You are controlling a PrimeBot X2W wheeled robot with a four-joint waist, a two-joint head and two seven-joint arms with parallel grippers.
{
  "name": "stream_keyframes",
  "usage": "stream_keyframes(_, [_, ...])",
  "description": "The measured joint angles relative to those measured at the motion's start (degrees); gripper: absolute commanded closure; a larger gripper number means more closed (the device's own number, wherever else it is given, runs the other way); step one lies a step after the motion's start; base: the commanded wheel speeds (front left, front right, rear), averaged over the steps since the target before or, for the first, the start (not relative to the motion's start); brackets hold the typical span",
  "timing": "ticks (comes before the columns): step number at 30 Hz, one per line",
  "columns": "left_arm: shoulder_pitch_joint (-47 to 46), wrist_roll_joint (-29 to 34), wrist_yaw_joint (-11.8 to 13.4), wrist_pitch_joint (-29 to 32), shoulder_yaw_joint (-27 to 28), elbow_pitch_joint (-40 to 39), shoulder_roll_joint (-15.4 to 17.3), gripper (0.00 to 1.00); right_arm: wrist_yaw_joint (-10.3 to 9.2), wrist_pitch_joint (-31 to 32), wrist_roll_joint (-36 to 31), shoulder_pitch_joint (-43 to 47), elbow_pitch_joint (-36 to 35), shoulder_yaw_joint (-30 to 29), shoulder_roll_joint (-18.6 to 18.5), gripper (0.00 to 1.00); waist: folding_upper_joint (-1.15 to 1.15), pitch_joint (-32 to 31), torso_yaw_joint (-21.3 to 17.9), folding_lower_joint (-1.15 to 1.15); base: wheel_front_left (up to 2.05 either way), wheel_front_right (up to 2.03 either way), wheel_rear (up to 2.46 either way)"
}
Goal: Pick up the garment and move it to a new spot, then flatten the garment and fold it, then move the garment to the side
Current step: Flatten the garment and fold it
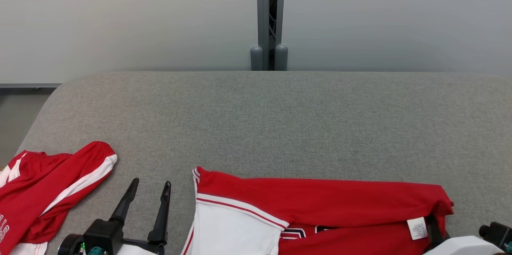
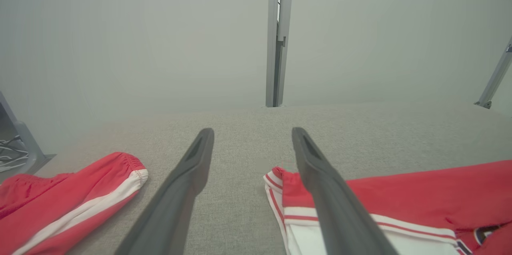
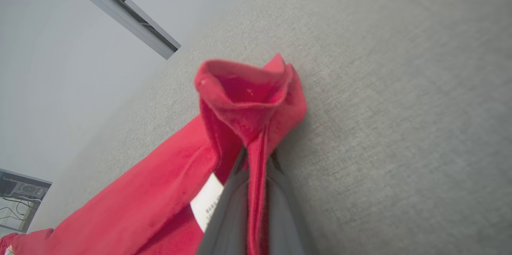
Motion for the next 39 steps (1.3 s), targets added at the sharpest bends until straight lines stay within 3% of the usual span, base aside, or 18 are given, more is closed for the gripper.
stream_keyframes(14, [-0.33,-1.11,0.00,0.00,-0.34,-0.10,0.00,0.00,0.00,0.00,-3.67,-4.97,6.80,-5.20,-8.10,1.00,0.00,-0.37,0.53,0.00,0.00,0.00,0.00])
stream_keyframes(18, [-0.35,-1.30,0.00,0.00,-0.22,-0.26,0.00,0.00,0.00,0.00,-4.46,-6.29,7.28,-5.24,-8.72,1.00,0.00,-0.45,0.63,0.00,0.00,0.00,0.00])
stream_keyframes(28, [-0.24,-2.48,0.36,0.00,-0.23,-0.25,0.00,0.00,-0.01,0.07,-3.26,-4.62,2.56,3.46,-7.59,1.00,0.00,-1.87,-0.16,0.00,0.00,0.00,0.00])
stream_keyframes(39, [0.12,-3.80,1.24,0.00,0.19,-0.16,0.00,0.00,-0.01,0.96,0.18,-2.03,-8.50,14.64,-8.38,1.00,0.00,-3.98,-2.17,0.00,0.00,0.00,0.00])
